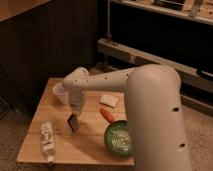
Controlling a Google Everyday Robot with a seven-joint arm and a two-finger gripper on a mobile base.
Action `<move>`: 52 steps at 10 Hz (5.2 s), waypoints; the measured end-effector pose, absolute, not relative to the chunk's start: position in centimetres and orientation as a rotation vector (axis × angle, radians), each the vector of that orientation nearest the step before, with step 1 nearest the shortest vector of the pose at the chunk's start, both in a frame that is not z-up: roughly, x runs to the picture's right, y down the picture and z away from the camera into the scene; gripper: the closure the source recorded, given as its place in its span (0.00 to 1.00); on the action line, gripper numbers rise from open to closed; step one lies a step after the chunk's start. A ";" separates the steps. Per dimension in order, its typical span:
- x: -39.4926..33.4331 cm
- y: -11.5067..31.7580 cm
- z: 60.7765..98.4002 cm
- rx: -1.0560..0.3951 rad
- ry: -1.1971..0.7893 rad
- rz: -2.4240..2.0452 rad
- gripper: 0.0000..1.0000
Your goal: Knock the eraser over
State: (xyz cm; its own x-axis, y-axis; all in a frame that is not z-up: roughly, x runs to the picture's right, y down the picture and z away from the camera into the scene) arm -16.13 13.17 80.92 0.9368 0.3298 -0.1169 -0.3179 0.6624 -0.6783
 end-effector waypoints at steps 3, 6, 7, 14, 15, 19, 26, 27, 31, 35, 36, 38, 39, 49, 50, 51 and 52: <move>-16.0 13.1 80.8 -0.756 -0.018 0.368 1.00; -15.9 13.0 80.7 -0.752 -0.019 0.370 1.00; -15.9 13.0 80.7 -0.750 -0.018 0.370 1.00; -15.5 12.7 80.6 -0.738 -0.020 0.372 1.00; -15.5 12.6 80.6 -0.736 -0.020 0.373 1.00; -15.3 12.6 80.5 -0.731 -0.018 0.373 1.00; -14.9 12.7 80.5 -0.720 -0.012 0.373 1.00; -14.9 12.7 80.4 -0.716 -0.012 0.372 1.00; -14.8 12.6 80.4 -0.708 -0.010 0.373 1.00; -14.6 12.7 80.4 -0.700 -0.007 0.371 1.00; -14.6 12.7 80.3 -0.698 -0.007 0.371 1.00; -14.6 12.7 80.3 -0.696 -0.006 0.371 1.00; -14.6 12.7 80.3 -0.696 -0.006 0.371 1.00; -14.7 12.8 80.3 -0.682 -0.004 0.362 1.00; -14.7 12.9 80.4 -0.681 -0.003 0.361 1.00; -14.7 12.9 80.4 -0.681 -0.002 0.361 1.00; -14.7 12.9 80.4 -0.681 -0.002 0.361 1.00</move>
